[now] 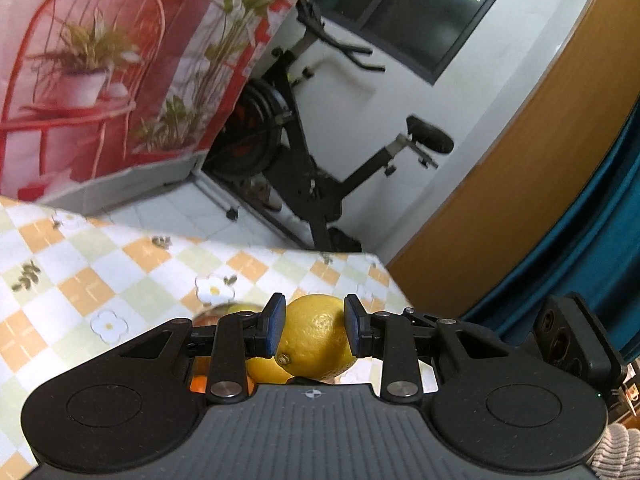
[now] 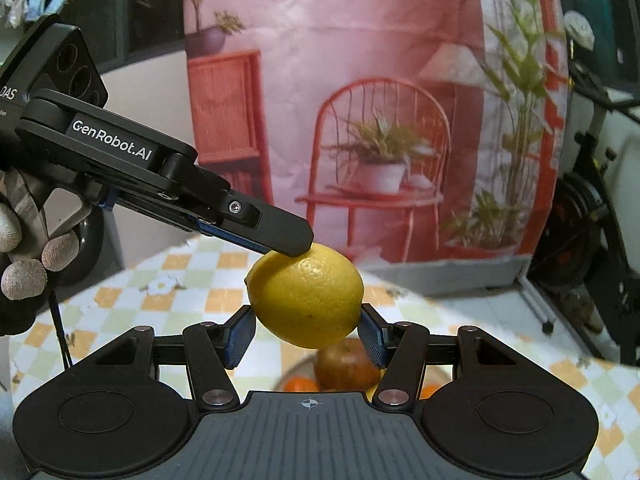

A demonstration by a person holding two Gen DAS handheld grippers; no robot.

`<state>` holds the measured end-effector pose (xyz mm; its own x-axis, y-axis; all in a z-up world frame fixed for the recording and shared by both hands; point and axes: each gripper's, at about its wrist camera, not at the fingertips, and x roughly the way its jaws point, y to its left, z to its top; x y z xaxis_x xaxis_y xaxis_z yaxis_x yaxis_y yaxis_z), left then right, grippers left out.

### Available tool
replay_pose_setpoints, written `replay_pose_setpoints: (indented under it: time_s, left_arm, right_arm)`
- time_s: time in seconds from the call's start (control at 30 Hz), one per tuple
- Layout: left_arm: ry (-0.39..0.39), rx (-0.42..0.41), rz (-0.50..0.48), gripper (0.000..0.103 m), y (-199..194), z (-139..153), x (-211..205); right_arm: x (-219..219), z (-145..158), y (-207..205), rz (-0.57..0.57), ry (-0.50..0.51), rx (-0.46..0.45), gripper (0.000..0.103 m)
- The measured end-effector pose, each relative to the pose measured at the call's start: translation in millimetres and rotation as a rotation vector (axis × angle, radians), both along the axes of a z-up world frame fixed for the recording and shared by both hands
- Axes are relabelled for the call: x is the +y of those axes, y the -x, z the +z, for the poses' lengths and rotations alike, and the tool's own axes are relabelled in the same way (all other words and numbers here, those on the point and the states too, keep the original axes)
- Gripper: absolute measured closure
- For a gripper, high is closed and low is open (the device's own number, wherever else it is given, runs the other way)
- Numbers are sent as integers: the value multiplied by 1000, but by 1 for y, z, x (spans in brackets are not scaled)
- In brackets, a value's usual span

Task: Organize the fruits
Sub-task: 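Lift the lemon with the left gripper and carry it over the plate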

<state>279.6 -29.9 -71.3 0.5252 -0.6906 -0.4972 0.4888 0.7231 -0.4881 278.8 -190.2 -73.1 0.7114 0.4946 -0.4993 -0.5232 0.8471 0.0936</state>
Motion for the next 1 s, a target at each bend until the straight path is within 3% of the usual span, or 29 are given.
replay_pose_setpoints:
  time_s: [0.2,0.5,0.67,0.8,1.0]
  left_arm:
    - [-38,81,-17,70,-18,-35,-1]
    - [-67,156,-41,70,-34,-63,-3]
    - [-32,187,-29,70,-39,-69,2]
    - [-51,197,-29,70,-37,-72,4]
    - [-33,200,-13,69,-37,-76,5]
  right_arm:
    - [2,-40,-9,-18,-5,112,51]
    - [16,-68,-22,-50,84,245,51]
    - [23,-72,-21,-48,139,241,50]
    - [31,-72,-20,-30,187,238,49]
    - [34,-72,-18,-37,204,227,49]
